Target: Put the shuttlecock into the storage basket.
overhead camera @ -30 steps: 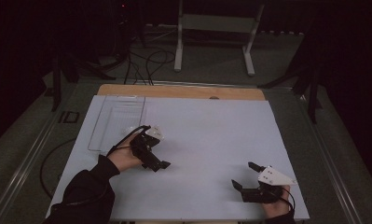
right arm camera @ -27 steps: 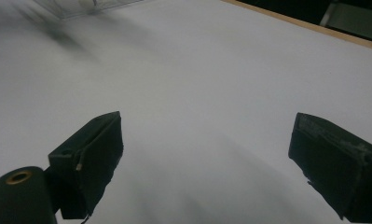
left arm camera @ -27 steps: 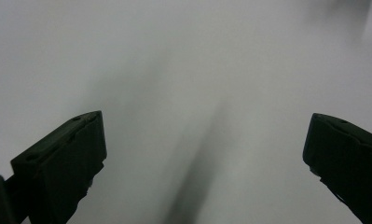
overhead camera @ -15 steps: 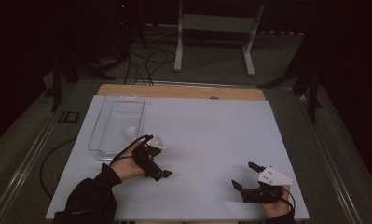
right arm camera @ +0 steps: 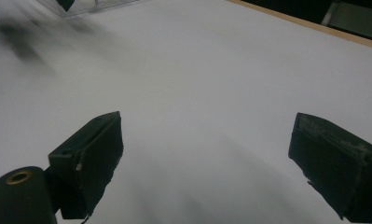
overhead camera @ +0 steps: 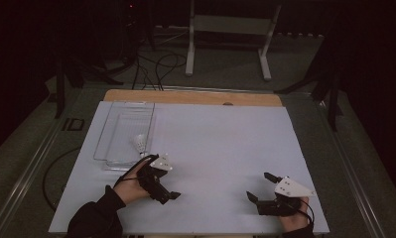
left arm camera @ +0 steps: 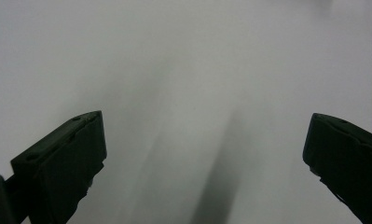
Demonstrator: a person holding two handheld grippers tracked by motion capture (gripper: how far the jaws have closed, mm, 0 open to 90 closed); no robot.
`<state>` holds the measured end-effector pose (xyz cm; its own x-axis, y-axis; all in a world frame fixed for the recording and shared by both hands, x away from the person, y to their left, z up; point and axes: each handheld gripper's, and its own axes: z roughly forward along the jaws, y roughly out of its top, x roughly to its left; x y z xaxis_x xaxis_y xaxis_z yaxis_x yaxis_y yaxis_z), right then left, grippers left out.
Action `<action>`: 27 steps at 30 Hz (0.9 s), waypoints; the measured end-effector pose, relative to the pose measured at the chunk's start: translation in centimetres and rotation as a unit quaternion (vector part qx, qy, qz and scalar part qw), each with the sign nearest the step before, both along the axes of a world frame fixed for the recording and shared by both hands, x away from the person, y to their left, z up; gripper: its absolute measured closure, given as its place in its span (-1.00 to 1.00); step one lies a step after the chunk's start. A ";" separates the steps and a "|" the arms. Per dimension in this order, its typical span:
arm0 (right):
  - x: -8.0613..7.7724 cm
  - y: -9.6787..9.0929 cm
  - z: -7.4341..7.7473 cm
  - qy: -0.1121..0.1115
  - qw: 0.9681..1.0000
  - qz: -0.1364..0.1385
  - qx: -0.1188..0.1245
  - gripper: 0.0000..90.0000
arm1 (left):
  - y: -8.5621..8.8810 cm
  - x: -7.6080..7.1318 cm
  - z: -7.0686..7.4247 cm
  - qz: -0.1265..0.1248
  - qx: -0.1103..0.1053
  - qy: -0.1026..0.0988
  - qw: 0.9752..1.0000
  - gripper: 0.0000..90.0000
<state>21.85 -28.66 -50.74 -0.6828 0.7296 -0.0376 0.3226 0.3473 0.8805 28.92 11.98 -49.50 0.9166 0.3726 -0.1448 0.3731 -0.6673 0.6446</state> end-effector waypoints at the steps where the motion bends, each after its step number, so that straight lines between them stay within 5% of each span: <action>1: 0.0 0.0 0.0 0.000 1.000 0.000 0.000 -0.78 | 0.2 -0.2 -0.1 -0.001 -0.005 -0.002 1.000 -1.00; 8: 0.0 0.1 0.0 0.002 1.000 0.000 -0.001 -0.78 | 0.5 -1.2 -0.9 -0.011 -0.015 -0.009 1.000 -1.00; 18: 0.0 0.0 0.0 0.003 1.000 0.002 -0.001 -0.78 | 1.8 -2.2 -1.7 0.007 0.003 -0.015 1.000 -1.00; 27: 0.0 0.1 -0.1 0.004 1.000 0.003 -0.002 -0.78 | 3.6 -3.1 -1.9 0.027 -0.008 -0.014 1.000 -1.00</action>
<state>21.88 -28.57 -50.79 -0.6878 0.7251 -0.0354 0.3278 0.3537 0.8761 25.82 15.55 -51.43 0.8992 0.4193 -0.1252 0.3896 -0.6370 0.6651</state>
